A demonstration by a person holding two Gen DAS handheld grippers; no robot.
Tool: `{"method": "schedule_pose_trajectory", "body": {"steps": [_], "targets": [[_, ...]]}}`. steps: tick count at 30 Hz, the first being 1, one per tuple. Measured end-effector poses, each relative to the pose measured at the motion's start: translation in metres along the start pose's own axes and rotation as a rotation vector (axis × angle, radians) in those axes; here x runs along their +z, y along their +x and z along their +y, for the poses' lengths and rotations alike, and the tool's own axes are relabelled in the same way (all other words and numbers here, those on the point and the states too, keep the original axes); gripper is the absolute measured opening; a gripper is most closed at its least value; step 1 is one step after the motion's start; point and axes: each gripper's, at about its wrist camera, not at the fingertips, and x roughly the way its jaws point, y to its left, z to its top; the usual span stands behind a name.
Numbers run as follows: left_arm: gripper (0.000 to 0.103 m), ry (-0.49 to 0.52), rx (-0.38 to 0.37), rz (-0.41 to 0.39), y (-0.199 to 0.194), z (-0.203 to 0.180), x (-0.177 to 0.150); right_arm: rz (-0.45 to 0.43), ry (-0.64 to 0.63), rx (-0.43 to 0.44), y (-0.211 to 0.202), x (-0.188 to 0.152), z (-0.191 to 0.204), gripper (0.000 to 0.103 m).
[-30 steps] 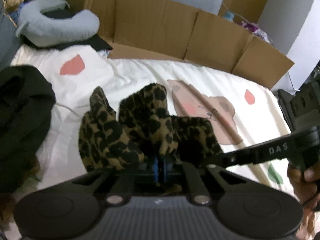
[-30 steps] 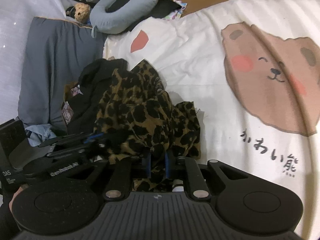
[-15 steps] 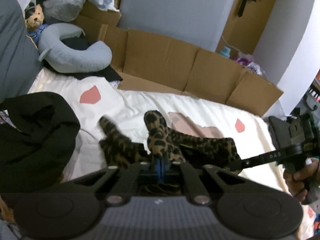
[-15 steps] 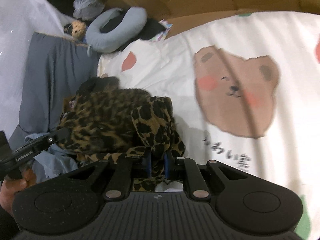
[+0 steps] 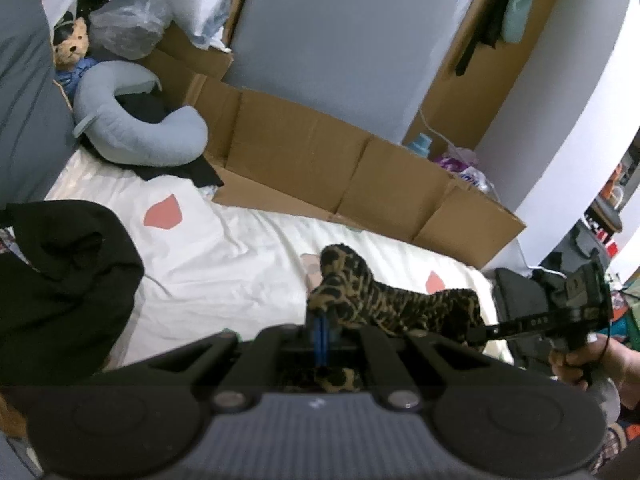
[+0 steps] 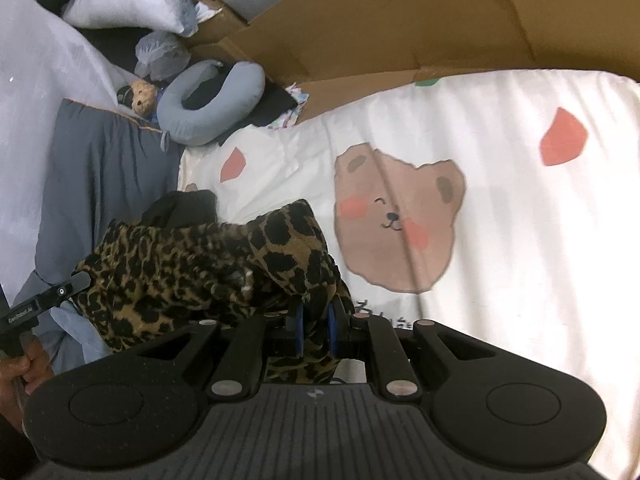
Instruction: Fold clothes
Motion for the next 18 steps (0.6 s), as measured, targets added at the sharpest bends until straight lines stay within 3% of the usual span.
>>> {"method": "schedule_pose_trajectory", "body": {"steps": [10,18], "targets": [[0.001,-0.024,-0.089,-0.027,-0.01,-0.008,0.013,-0.039,0.023,0.004,-0.063,0.015,-0.002,0.01],[0.001,-0.033,-0.119,-0.047,-0.045,-0.016,0.025,0.024,-0.033,0.091,-0.114,0.014,0.022,0.01]]}}
